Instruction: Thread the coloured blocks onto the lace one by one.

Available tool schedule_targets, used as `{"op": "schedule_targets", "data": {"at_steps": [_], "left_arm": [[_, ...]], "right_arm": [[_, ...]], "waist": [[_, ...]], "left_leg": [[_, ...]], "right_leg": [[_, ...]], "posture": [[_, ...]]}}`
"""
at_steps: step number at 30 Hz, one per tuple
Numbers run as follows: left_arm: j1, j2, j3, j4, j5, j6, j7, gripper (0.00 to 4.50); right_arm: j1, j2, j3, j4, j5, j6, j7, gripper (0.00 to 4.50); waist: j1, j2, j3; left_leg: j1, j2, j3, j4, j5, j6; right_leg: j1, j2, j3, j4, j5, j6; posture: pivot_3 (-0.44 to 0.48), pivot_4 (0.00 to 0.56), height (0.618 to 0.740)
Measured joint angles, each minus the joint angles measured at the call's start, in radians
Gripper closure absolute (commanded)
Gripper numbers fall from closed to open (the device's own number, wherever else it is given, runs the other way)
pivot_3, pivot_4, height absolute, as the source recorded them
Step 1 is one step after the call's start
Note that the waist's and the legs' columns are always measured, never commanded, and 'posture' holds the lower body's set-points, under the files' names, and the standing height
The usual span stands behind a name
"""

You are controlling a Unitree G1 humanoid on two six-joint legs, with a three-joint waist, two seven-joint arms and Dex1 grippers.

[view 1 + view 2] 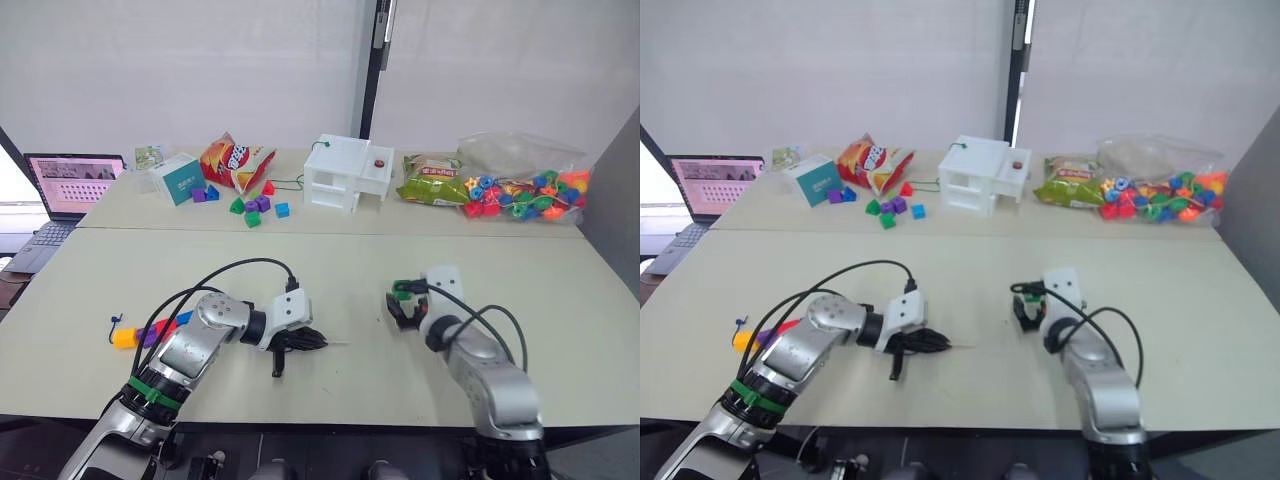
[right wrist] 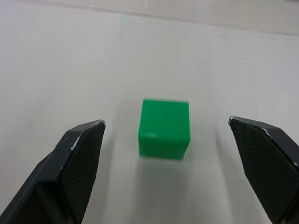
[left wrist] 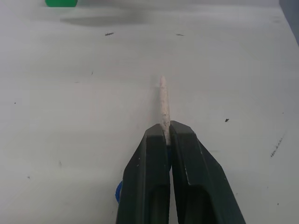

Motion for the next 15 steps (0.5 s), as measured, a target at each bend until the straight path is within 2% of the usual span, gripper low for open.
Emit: {"op": "schedule_targets", "data": {"at_steps": [2, 3, 6, 12, 15], "left_arm": [[0.001, 0.0, 0.0, -0.001, 0.0, 0.001, 0.002, 4.5], [0.001, 0.0, 0.0, -0.001, 0.0, 0.001, 0.004, 4.5], [0.003, 0.0, 0.0, -0.001, 0.0, 0.002, 0.008, 4.5], [0.003, 0.001, 0.0, -0.003, 0.0, 0.007, 0.008, 4.5], [0.003, 0.001, 0.0, -0.003, 0.0, 0.007, 0.008, 4.5]], "right_arm": [[-0.009, 0.032, 0.004, 0.051, -0.012, -0.036, -0.028, 0.02], [-0.011, 0.05, 0.003, 0.084, -0.015, -0.057, -0.043, 0.26], [-0.011, 0.085, 0.0, 0.147, -0.018, -0.104, -0.075, 1.18], [-0.004, 0.112, 0.002, 0.156, -0.017, -0.175, -0.087, 3.23], [0.002, 0.119, 0.004, 0.155, -0.015, -0.192, -0.085, 3.34]], "waist": [[0.0, 0.0, 0.0], [-0.001, 0.0, 0.0], [-0.003, 0.0, 0.0], [-0.01, 0.0, 0.0], [-0.013, 0.0, 0.0]], "left_leg": [[0.0, 0.0, 0.0, 0.0, 0.0, 0.0], [0.0, 0.0, 0.0, 0.0, 0.0, 0.0], [0.0, 0.0, 0.0, -0.001, 0.0, 0.0], [0.0, 0.0, 0.0, -0.001, 0.0, 0.0], [0.0, 0.0, 0.0, -0.001, 0.0, 0.0]], "right_leg": [[0.0, 0.0, 0.0, 0.0, 0.0, 0.0], [0.0, 0.0, 0.0, -0.001, 0.0, 0.0], [0.0, 0.0, 0.0, 0.0, 0.0, 0.0], [0.0, 0.0, 0.0, 0.0, 0.0, 0.0], [0.0, 0.001, 0.0, 0.0, 0.0, 0.0]], "posture": [[0.0, 0.15, 0.74], [0.0, 0.15, 0.74], [0.0, 0.15, 0.74], [0.0, 0.15, 0.74], [0.0, 0.15, 0.74]]}}
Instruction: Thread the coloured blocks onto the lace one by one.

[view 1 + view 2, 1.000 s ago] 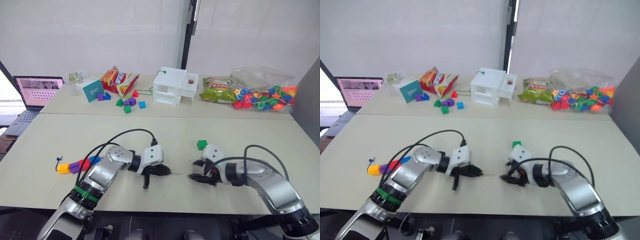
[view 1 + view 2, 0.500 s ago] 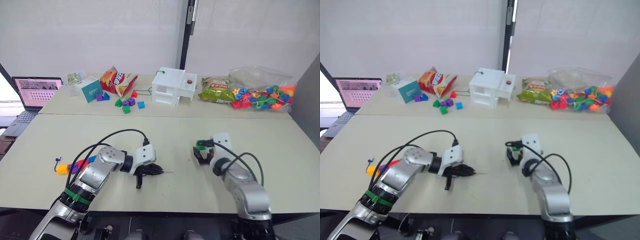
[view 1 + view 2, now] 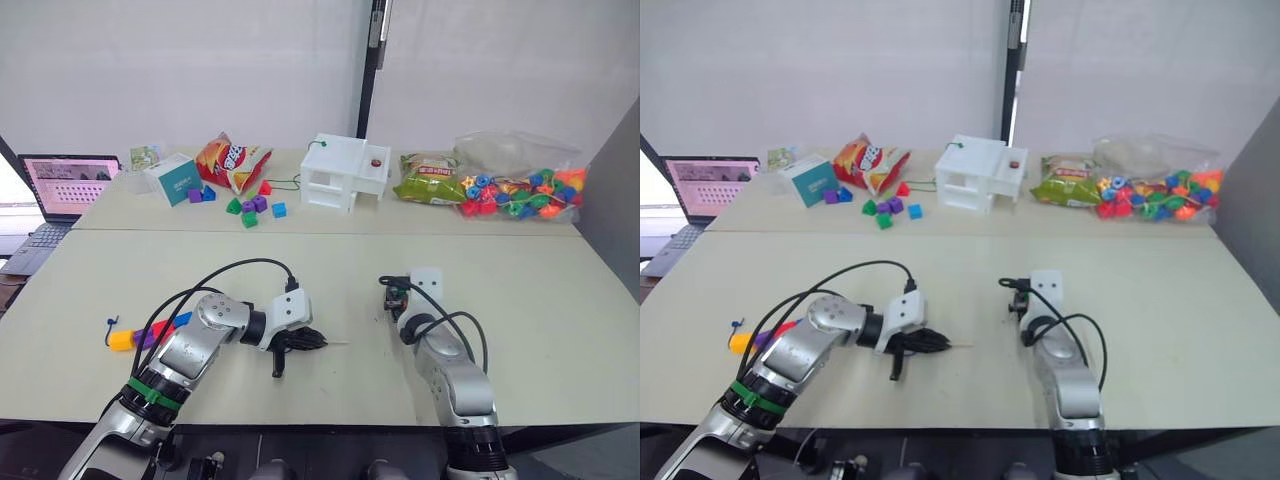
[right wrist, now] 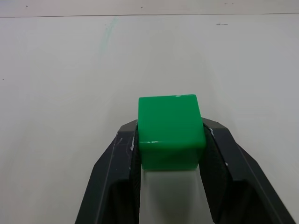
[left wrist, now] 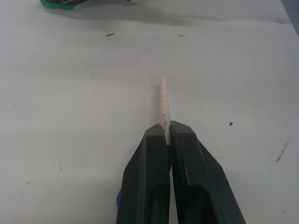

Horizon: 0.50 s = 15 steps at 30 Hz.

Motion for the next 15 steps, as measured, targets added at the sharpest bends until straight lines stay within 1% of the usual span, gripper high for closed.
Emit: {"op": "schedule_targets", "data": {"at_steps": [4, 5, 7, 8, 11, 13, 15], "left_arm": [[0.0, 0.001, 0.0, 0.0, 0.0, 0.0, -0.001, 4.5], [0.0, 0.001, -0.001, 0.0, 0.0, -0.002, -0.002, 4.5], [0.001, 0.009, 0.001, 0.002, 0.0, -0.003, -0.005, 4.5], [0.001, 0.01, 0.002, 0.002, 0.0, -0.003, -0.006, 4.5], [-0.002, 0.009, 0.001, 0.006, 0.0, -0.008, -0.009, 4.5], [-0.006, 0.009, 0.002, 0.01, 0.0, -0.008, -0.01, 4.5], [-0.006, 0.009, 0.001, 0.01, 0.0, -0.009, -0.012, 4.5]], "right_arm": [[0.04, 0.013, 0.016, -0.037, 0.006, -0.001, 0.005, 3.34], [0.067, 0.013, 0.029, -0.087, 0.007, 0.024, 0.011, 3.34], [0.177, 0.013, 0.099, -0.265, 0.023, 0.114, 0.026, 3.34], [0.199, 0.012, 0.116, -0.3, 0.028, 0.135, 0.029, 3.34], [0.316, -0.025, 0.229, -0.491, 0.035, 0.278, 0.038, 3.34], [0.34, -0.035, 0.259, -0.543, 0.04, 0.35, 0.039, 3.34], [0.341, -0.036, 0.251, -0.558, 0.045, 0.396, 0.039, 3.34]], "waist": [[-0.003, 0.0, 0.0], [-0.002, 0.0, 0.0], [-0.003, 0.001, 0.0], [-0.004, 0.001, 0.0], [-0.005, 0.001, 0.0], [-0.004, 0.001, 0.0], [-0.002, 0.001, 0.0]], "left_leg": [[0.0, 0.0, 0.0, 0.0, 0.0, 0.0], [0.0, 0.0, 0.0, 0.0, 0.0, 0.0], [0.0, 0.001, 0.0, -0.001, 0.0, 0.0], [0.0, 0.001, 0.0, -0.001, 0.0, 0.0], [0.0, 0.001, 0.0, -0.001, 0.0, 0.0], [0.0, 0.0, 0.0, 0.0, 0.0, 0.0], [0.002, 0.0, -0.001, 0.001, 0.0, 0.0]], "right_leg": [[0.0, 0.0, 0.0, 0.0, 0.0, 0.0], [0.0, 0.0, 0.0, 0.0, 0.0, 0.0], [0.0, 0.001, 0.0, 0.0, 0.0, 0.0], [0.0, 0.0, 0.0, 0.0, 0.0, 0.0], [0.0, 0.0, 0.0, -0.001, 0.0, 0.0], [0.001, 0.0, 0.0, -0.001, 0.0, 0.0], [0.003, 0.0, 0.0, -0.001, 0.0, 0.0]], "posture": [[0.0, 0.15, 0.74], [0.0, 0.15, 0.74], [0.0, 0.15, 0.74], [0.0, 0.15, 0.74], [0.0, 0.15, 0.74], [0.0, 0.15, 0.74], [0.0, 0.15, 0.74]]}}
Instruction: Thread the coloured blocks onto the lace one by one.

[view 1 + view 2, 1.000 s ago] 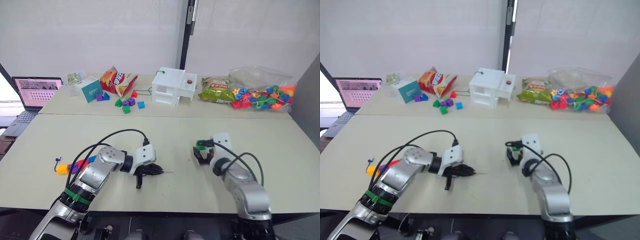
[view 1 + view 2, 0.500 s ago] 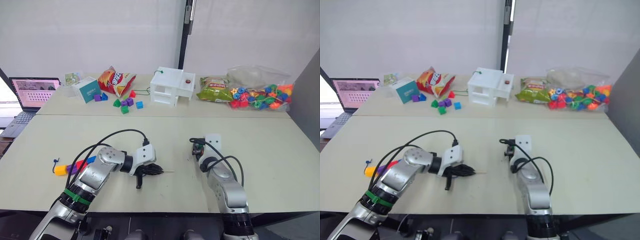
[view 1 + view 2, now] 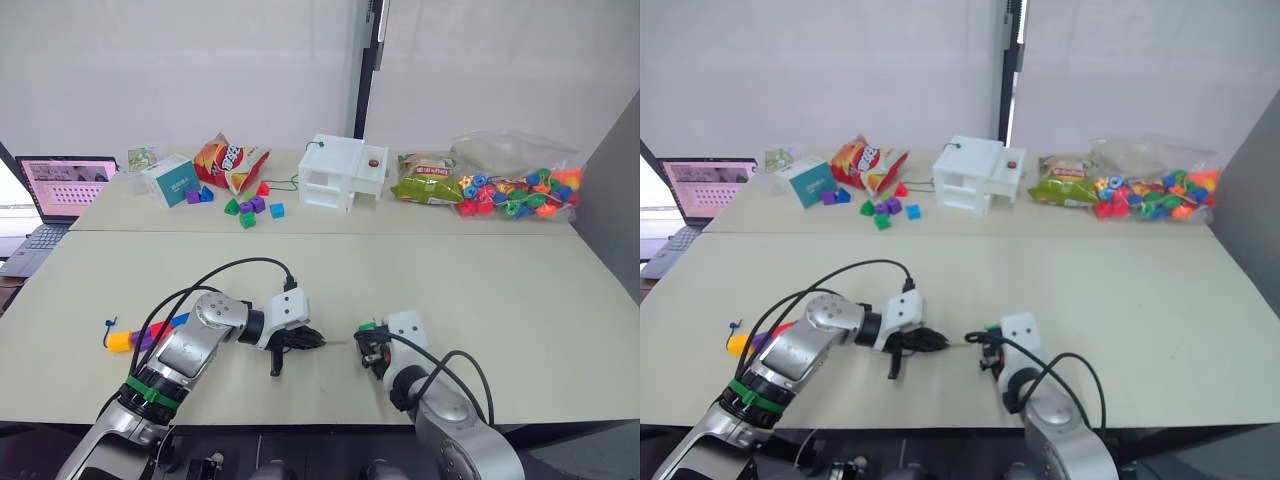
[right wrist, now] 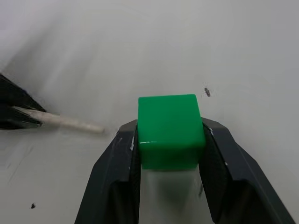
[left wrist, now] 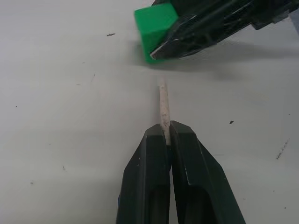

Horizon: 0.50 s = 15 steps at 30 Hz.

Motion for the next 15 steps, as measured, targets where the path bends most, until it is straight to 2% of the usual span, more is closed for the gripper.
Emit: {"op": "schedule_targets", "data": {"at_steps": [3, 5, 9, 12, 15], "left_arm": [[0.0, 0.0, 0.0, 0.001, 0.0, -0.001, -0.007, 4.5], [-0.001, 0.002, 0.0, 0.001, 0.0, -0.001, -0.01, 4.5], [-0.001, 0.013, 0.0, 0.001, 0.0, -0.001, -0.016, 4.5], [-0.001, 0.017, 0.0, 0.001, 0.0, -0.001, -0.016, 4.5], [-0.001, 0.016, 0.001, 0.001, 0.0, -0.001, -0.016, 4.5]], "right_arm": [[0.001, 0.011, -0.002, 0.0, 0.0, 0.011, -0.002, 3.34], [0.005, 0.025, -0.005, 0.001, -0.001, -0.007, -0.005, 2.29], [0.017, -0.002, -0.016, 0.004, 0.0, -0.019, 0.007, 0.97], [-0.007, -0.07, -0.038, -0.04, 0.013, -0.021, 0.062, 0.02], [-0.061, -0.167, -0.073, -0.082, 0.073, -0.016, 0.162, 0.02]], "waist": [[0.001, 0.0, 0.0], [0.0, 0.0, 0.0], [0.0, 0.0, 0.0], [0.0, 0.0, 0.0], [-0.001, 0.0, 0.0]], "left_leg": [[0.003, 0.0, 0.0, 0.0, 0.0, 0.0], [0.004, 0.0, 0.0, -0.001, 0.0, 0.0], [0.002, 0.0, 0.001, 0.0, 0.0, 0.0], [0.002, 0.0, 0.001, 0.0, 0.0, 0.0], [0.002, 0.0, 0.001, -0.001, 0.0, 0.0]], "right_leg": [[0.003, 0.0, 0.0, 0.0, 0.0, 0.0], [0.003, 0.0, 0.0, 0.0, 0.0, 0.0], [0.001, 0.0, 0.001, 0.0, 0.0, 0.0], [0.001, 0.0, 0.0, 0.0, 0.0, 0.0], [0.001, 0.0, 0.0, 0.0, 0.0, 0.0]], "posture": [[0.0, 0.15, 0.74], [0.0, 0.15, 0.74], [0.0, 0.15, 0.74], [0.0, 0.15, 0.74], [0.0, 0.15, 0.74]]}}
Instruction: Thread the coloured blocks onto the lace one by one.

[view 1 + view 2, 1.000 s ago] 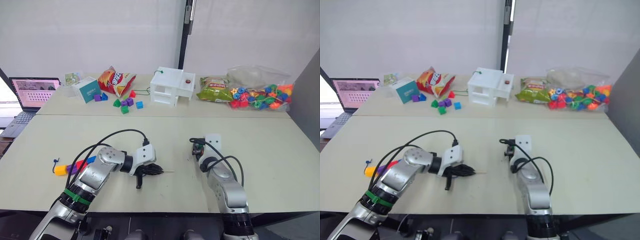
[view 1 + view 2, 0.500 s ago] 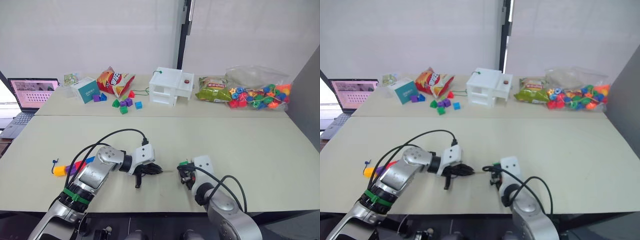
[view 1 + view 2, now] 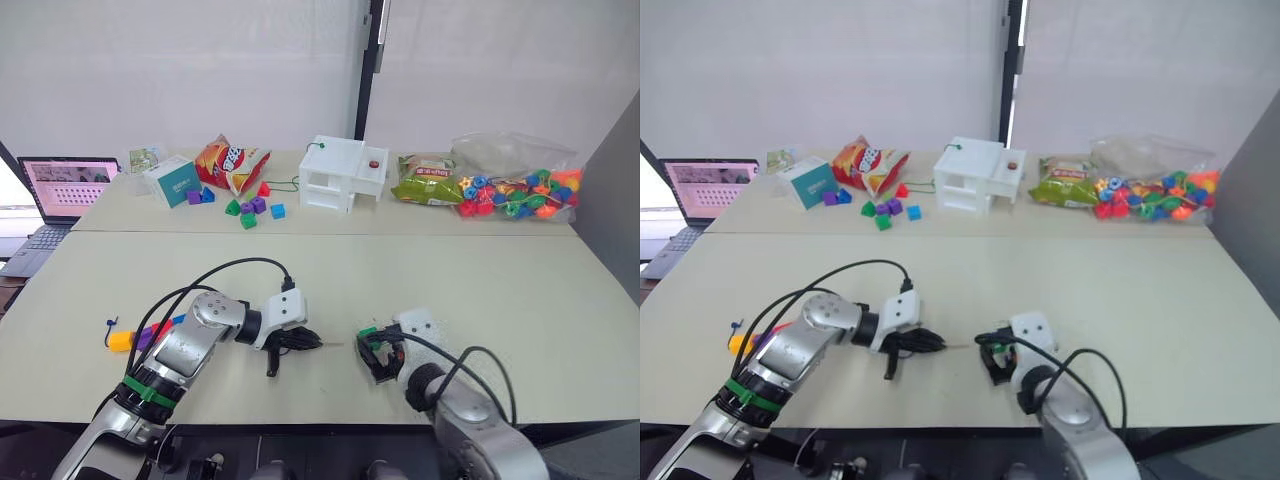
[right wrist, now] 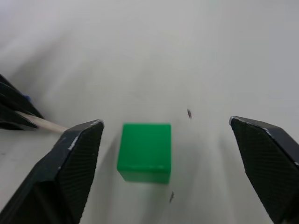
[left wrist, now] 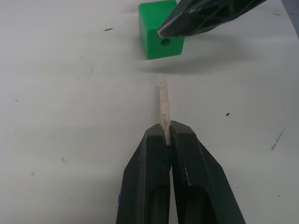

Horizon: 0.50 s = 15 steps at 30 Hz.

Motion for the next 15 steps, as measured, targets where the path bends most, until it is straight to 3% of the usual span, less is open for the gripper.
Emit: {"op": "schedule_targets", "data": {"at_steps": [5, 9, 12, 15], "left_arm": [[0.0, -0.002, 0.002, 0.0, 0.0, 0.001, 0.009, 4.5], [0.002, -0.004, 0.003, -0.001, 0.001, 0.001, 0.011, 4.5], [0.005, -0.006, 0.003, -0.007, 0.0, 0.001, 0.012, 4.5], [0.012, -0.007, 0.002, -0.018, 0.0, 0.004, 0.017, 4.5]], "right_arm": [[-0.205, -0.317, -0.063, 0.064, 0.209, 0.041, 0.374, 0.02], [-0.335, -0.521, 0.032, 0.3, 0.217, -0.096, 0.655, 0.02], [-0.451, -0.587, 0.141, 0.498, 0.135, -0.285, 0.83, 0.02], [-0.544, -0.586, 0.232, 0.676, 0.046, -0.464, 0.952, 0.02]], "waist": [[0.002, 0.0, 0.0], [0.001, -0.001, 0.001], [-0.001, -0.001, 0.001], [0.0, -0.001, 0.001]], "left_leg": [[0.002, 0.0, -0.001, 0.0, 0.0, 0.001], [0.005, 0.001, -0.001, 0.0, -0.001, 0.002], [0.005, 0.001, 0.0, 0.0, -0.001, 0.002], [0.005, 0.001, 0.0, 0.0, -0.001, 0.002]], "right_leg": [[0.004, 0.0, -0.002, -0.002, 0.0, 0.0], [0.009, 0.0, -0.003, -0.005, 0.0, 0.0], [0.009, 0.0, -0.002, -0.005, 0.0, 0.0], [0.009, 0.0, -0.002, -0.005, 0.0, 0.0]], "posture": [[0.0, 0.15, 0.74], [0.0, 0.15, 0.74], [0.0, 0.15, 0.74], [0.0, 0.15, 0.74]]}}
